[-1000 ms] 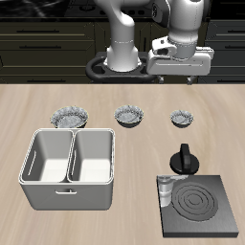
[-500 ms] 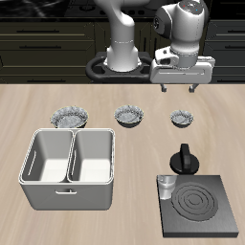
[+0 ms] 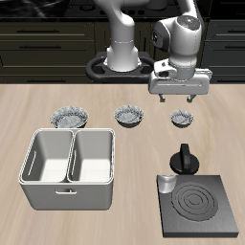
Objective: Place the smallest bowl inside the left compartment of the bowl drainer
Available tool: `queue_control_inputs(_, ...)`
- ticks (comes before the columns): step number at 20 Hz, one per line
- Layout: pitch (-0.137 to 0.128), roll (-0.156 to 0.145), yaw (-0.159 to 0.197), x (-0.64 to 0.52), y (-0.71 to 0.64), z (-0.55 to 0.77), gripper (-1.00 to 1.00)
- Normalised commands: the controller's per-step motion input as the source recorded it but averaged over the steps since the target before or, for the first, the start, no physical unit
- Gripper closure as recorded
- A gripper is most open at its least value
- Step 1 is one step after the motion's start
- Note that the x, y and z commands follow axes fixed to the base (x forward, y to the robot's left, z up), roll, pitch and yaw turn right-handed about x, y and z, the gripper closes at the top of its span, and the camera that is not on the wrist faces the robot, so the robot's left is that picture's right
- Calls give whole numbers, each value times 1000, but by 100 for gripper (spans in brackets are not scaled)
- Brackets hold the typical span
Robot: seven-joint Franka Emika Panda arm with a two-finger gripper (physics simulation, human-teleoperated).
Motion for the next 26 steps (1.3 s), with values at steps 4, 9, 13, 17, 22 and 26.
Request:
queue_control_inputs(4, 16, 18, 7, -101, 100, -322, -100)
queue_control_inputs(9, 26, 0, 1, -17, -52, -281, -100)
queue_control_inputs(13, 35, -24, 12, 14, -126, -292, -100)
queue_control_inputs(17, 9, 2, 19, -75, -39, -330, -100)
queue_control_inputs(22, 9, 10, 13, -146, 19, -259, -100)
queue_control_inputs(26, 67, 33, -8, -25, 20, -300, -100)
